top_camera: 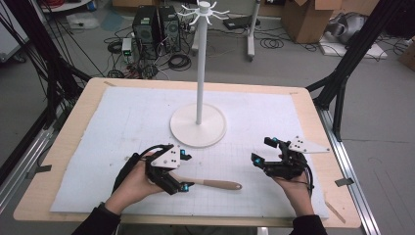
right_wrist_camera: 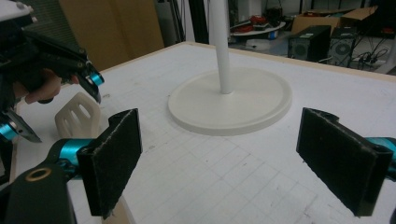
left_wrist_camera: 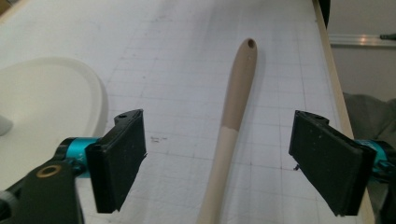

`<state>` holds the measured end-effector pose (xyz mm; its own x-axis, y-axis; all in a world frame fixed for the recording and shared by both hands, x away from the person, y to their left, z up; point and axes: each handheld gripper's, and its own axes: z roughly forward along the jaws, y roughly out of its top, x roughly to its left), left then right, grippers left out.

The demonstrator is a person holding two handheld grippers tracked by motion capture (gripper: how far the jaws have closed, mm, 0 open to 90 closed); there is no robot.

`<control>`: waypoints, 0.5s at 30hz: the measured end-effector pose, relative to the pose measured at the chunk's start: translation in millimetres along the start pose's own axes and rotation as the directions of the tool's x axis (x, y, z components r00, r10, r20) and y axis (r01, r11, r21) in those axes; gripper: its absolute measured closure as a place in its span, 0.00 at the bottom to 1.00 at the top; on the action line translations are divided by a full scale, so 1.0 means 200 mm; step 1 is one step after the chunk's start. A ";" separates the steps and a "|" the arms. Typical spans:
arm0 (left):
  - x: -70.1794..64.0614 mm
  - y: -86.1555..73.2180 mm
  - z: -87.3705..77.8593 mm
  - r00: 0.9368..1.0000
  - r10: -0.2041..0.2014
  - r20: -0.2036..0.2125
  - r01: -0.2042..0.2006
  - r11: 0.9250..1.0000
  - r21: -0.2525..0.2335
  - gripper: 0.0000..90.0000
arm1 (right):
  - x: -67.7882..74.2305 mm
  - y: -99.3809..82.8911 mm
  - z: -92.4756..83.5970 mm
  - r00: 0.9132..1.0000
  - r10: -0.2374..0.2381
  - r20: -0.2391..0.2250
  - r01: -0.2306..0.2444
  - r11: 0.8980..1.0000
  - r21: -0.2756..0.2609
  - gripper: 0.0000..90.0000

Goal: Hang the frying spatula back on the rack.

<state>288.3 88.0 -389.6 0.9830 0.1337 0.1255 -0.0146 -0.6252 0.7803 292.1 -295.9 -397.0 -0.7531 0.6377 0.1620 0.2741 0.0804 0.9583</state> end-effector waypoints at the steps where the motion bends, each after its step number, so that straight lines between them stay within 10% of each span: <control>1: 0.00 0.00 0.01 1.000 0.004 -0.001 -0.004 1.000 0.021 0.26 | 0.00 0.00 0.00 1.000 0.001 -0.001 -0.001 1.000 0.000 0.15; 15: -0.01 0.01 0.13 0.998 0.034 0.043 -0.042 0.980 0.196 0.43 | 0.00 0.00 0.00 1.000 0.006 -0.006 -0.006 1.000 0.006 0.15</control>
<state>290.2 65.5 -404.4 0.9889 0.0792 0.1256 -0.0196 -0.7689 0.6391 292.2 -295.3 -397.3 -0.7551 0.6335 0.1687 0.2819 0.0814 0.9560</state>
